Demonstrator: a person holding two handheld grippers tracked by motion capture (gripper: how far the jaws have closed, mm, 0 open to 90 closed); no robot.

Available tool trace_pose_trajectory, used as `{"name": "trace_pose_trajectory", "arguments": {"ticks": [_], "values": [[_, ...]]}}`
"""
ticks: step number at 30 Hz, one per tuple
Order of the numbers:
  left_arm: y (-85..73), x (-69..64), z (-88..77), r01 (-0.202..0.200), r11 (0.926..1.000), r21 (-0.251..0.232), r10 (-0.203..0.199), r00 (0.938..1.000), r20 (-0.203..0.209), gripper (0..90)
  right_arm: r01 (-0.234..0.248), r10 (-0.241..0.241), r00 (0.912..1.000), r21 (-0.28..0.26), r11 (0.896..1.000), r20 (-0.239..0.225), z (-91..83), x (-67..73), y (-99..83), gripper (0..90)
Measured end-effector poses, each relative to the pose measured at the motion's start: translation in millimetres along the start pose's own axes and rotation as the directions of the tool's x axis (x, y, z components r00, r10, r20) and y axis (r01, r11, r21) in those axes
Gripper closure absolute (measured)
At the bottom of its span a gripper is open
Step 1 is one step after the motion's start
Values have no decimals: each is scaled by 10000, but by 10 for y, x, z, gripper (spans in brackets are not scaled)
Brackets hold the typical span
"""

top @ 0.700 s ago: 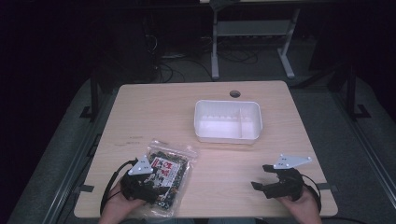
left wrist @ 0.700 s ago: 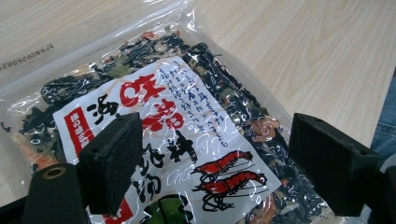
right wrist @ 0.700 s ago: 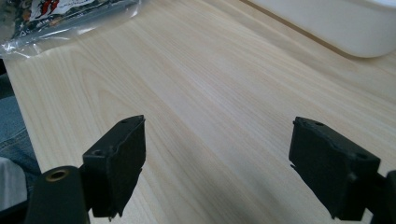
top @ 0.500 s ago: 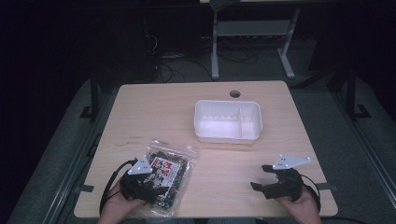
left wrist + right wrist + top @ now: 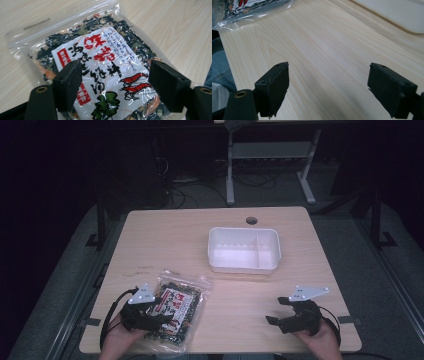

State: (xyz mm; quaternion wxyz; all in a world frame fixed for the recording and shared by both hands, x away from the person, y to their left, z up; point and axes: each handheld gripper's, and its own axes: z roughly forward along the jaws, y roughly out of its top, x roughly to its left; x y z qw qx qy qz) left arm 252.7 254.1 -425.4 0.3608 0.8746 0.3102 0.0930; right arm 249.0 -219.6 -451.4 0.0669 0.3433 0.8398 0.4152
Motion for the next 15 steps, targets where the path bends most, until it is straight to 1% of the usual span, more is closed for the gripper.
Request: {"name": "trace_pose_trajectory", "arguments": {"ticks": [2, 3, 4, 6, 7, 8, 9, 12, 13, 14, 15], "values": [[-5, 11, -13, 37, 10000, -42, -37, 10000, -27, 295, -30, 30, 10000, -20, 10000, -45, 5, 6, 6, 168], [-17, 39, -49, 75, 10000, -33, -75, 9999, -108, 317, -18, 18, 10000, -18, 10000, -91, 17, 13, 22, 170], [-17, 39, -49, 75, 10000, -33, -75, 9999, -108, 330, -49, 49, 9999, -29, 10000, -119, 24, 16, 34, 170], [-36, 75, -88, 185, 9998, -95, -187, 9996, -205, 344, -58, 57, 9998, -45, 10000, -168, 31, 22, 48, 177], [-53, 105, -116, 270, 9996, -112, -273, 9993, -244, 383, -89, 85, 9996, -144, 9999, -269, 48, 34, 82, 181], [-68, 128, -136, 296, 9995, -116, -299, 9991, -291, 383, -89, 85, 9996, -144, 9999, -269, 48, 34, 82, 181], [-93, 170, -173, 399, 9991, -153, -404, 9987, -322, 417, -17, 14, 9993, -88, 10000, -363, 85, 60, 132, 183], [-120, 214, -221, 412, 9991, -141, -417, 9985, -359, 463, 25, -27, 9991, -46, 10000, -426, 146, 88, 205, 194], [-120, 214, -221, 412, 9991, -141, -417, 9985, -359, 484, 25, -27, 9991, -46, 10000, -426, 146, 88, 205, 194], [-136, 236, -242, 351, 9994, -41, -352, 9987, -355, 515, 132, -129, 9990, 68, 9999, -422, 216, 126, 287, 203], [-136, 236, -242, 351, 9994, -41, -352, 9987, -355, 538, 137, -132, 9988, 106, 9999, -463, 251, 142, 329, 208]]}}
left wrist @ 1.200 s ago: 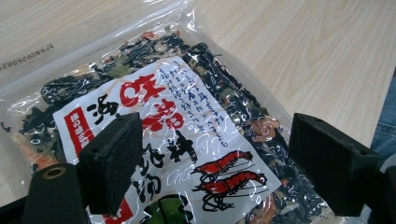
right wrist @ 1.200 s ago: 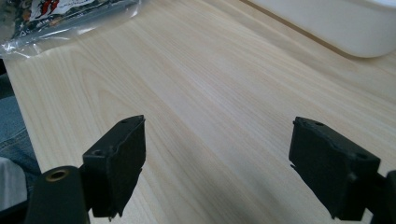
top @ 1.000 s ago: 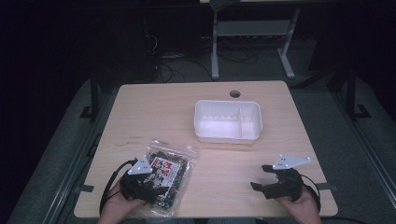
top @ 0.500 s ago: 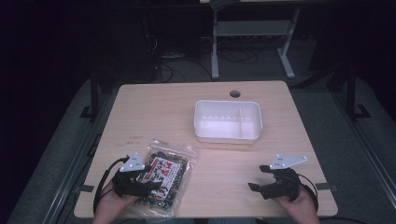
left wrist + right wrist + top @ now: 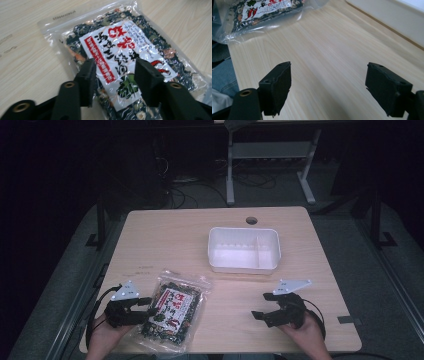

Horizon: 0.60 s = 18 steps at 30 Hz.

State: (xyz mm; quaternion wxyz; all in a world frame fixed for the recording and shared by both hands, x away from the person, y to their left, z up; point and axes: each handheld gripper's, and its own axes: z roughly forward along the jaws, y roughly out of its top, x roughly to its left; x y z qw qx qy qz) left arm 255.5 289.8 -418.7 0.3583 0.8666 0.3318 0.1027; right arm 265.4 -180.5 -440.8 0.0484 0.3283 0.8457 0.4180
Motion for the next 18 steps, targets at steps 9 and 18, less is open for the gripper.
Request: {"name": "trace_pose_trajectory", "arguments": {"ticks": [9, 18], "values": [[-62, 84, -21, 443, 9975, 546, -454, 9988, 184, 746, 113, -101, 9993, 340, 9994, -368, 351, 110, 453, 268], [-93, 110, 3, 482, 9935, 1032, -514, 9983, 284, 895, -471, 521, 9951, 601, 9971, -844, 690, 103, 777, 340]]}}
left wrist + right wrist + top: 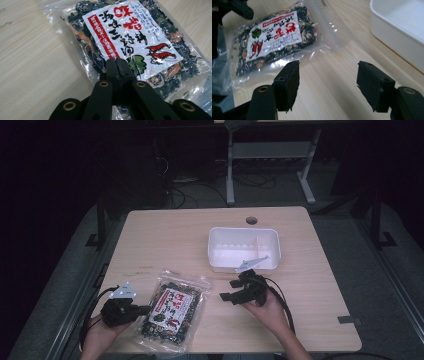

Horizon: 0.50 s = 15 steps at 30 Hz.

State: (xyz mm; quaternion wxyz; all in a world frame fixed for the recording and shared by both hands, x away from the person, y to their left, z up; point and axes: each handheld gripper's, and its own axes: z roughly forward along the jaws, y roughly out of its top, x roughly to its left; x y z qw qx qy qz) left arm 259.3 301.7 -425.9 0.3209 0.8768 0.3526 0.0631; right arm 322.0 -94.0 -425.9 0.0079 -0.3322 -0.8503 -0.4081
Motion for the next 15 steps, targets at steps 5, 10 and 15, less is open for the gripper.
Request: {"name": "trace_pose_trajectory", "arguments": {"ticks": [5, 10, 15], "values": [[-17, 19, 33, 3, 9997, 259, -4, 10000, 20, 896, -514, 518, 9986, 361, 9980, -98, 185, -59, 137, 376], [-28, 30, 56, 40, 9993, 375, -40, 10000, 4, 895, -1076, 1088, 9940, 799, 9910, -102, 418, -138, 217, 417], [-37, 41, 76, 18, 9988, 488, -18, 10000, 1, 895, -1395, 1421, 9895, 844, 9866, -254, 562, -145, 296, 427]]}}
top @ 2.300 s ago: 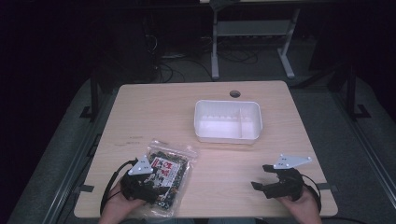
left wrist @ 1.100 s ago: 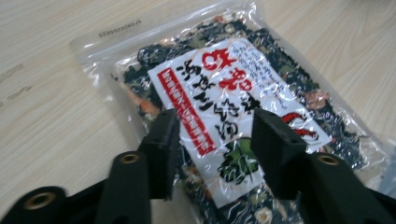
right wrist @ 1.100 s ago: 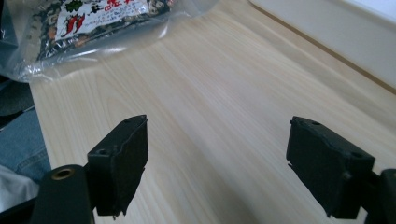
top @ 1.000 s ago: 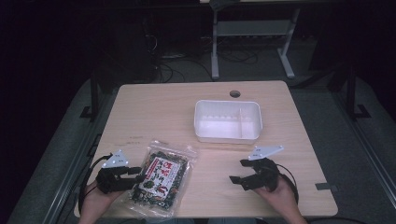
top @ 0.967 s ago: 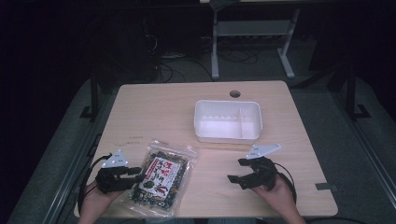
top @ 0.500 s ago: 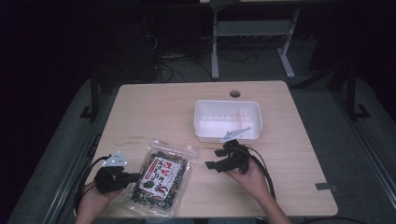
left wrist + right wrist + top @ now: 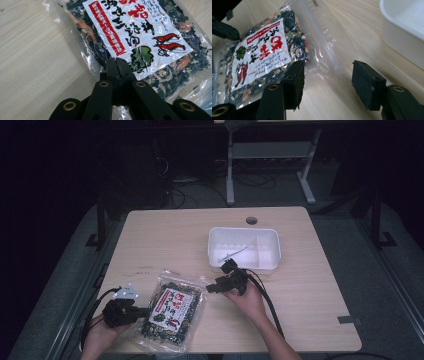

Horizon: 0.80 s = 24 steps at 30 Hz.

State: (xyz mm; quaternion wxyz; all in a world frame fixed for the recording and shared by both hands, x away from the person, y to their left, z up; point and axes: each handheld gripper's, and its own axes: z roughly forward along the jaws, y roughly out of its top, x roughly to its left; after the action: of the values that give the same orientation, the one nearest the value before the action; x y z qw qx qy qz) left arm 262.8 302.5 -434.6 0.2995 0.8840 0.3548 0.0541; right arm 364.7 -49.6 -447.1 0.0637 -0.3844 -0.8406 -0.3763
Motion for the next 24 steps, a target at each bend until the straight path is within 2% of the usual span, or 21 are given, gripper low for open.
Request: {"name": "trace_pose_trajectory", "arguments": {"ticks": [6, 7, 11, 18, 20, 24], "values": [[0, 0, 5, 12, 10000, -34, -12, 10000, 28, 895, -179, 177, 9997, 109, 9998, 176, 113, -27, 28, 434], [2, 1, 7, -37, 10000, -4, 37, 10000, 35, 895, -372, 371, 9992, 69, 9993, 160, 138, -51, 29, 450], [3, -3, 12, -37, 10000, -3, 37, 10000, 41, 895, -768, 769, 9969, -73, 9970, 154, 132, -118, 25, 449], [6, -5, 20, -16, 10000, -15, 17, 10000, 70, 895, -887, 891, 9957, -157, 9959, 270, 123, -139, 33, 466], [4, -4, 22, -20, 10000, -24, 20, 10000, 83, 894, -1083, 1086, 9939, -152, 9940, 207, 109, -167, 21, 467], [11, -6, 29, -56, 10000, 8, 56, 9999, 84, 895, -1042, 1045, 9944, -185, 9944, 137, 103, -162, 21, 470]]}}
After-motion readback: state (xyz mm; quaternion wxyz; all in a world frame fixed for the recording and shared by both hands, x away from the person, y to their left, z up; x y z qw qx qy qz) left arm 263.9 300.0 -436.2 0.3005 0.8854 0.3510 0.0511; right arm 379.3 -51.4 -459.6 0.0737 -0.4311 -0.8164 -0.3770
